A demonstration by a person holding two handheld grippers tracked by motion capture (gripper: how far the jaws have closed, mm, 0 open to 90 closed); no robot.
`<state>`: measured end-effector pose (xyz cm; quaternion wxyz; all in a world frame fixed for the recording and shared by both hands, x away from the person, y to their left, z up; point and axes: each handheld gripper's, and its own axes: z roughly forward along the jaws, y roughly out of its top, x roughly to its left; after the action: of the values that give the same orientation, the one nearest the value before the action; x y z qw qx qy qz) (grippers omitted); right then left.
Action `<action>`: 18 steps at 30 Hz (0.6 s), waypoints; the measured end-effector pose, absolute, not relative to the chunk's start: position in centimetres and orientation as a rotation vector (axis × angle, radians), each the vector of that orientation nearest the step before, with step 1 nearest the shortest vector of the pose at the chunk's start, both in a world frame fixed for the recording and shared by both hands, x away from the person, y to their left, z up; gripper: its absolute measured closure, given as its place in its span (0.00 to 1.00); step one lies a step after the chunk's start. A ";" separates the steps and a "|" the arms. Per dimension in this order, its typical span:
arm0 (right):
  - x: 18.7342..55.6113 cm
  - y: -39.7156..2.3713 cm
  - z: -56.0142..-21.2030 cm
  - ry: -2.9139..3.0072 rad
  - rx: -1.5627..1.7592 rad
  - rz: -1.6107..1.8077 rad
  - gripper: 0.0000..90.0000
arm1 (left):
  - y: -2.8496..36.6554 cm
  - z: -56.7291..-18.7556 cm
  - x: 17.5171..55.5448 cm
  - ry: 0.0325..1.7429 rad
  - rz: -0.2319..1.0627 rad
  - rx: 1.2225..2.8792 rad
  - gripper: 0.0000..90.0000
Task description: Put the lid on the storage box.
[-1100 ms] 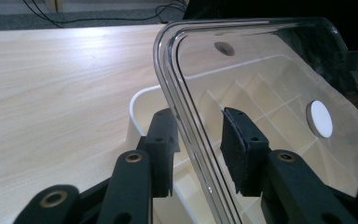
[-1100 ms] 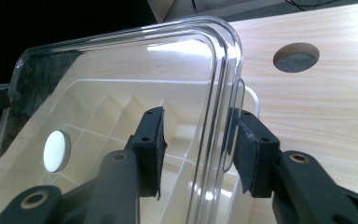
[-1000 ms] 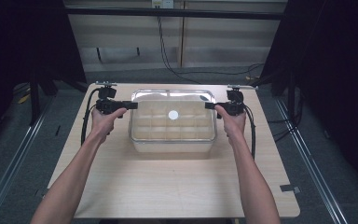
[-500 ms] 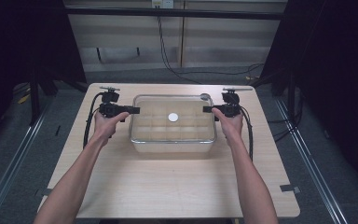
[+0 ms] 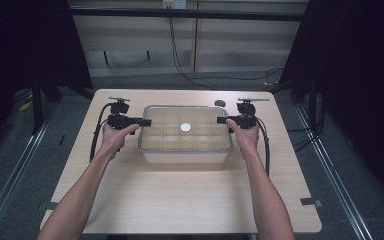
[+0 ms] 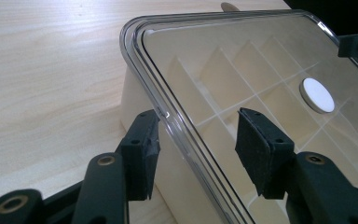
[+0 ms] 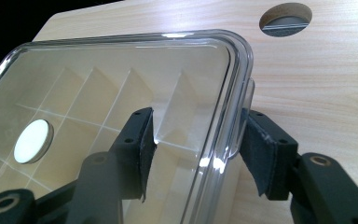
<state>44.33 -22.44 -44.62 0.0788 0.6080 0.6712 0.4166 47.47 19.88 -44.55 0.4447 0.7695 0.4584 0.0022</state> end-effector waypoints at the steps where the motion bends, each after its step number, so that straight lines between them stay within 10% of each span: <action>1: 44.3 -22.4 -44.6 2.012 1.822 1.223 0.52 | 19.9 -44.6 47.4 1.133 0.008 1.909 0.54; 18: 42.9 -23.0 -44.1 1.967 1.757 1.275 0.48 | 20.4 -44.1 45.9 1.112 0.070 1.923 0.45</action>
<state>42.90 -23.03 -44.12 0.1061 0.5963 0.6677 0.4328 45.89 20.36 -44.08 0.4437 0.7755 0.4483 0.0281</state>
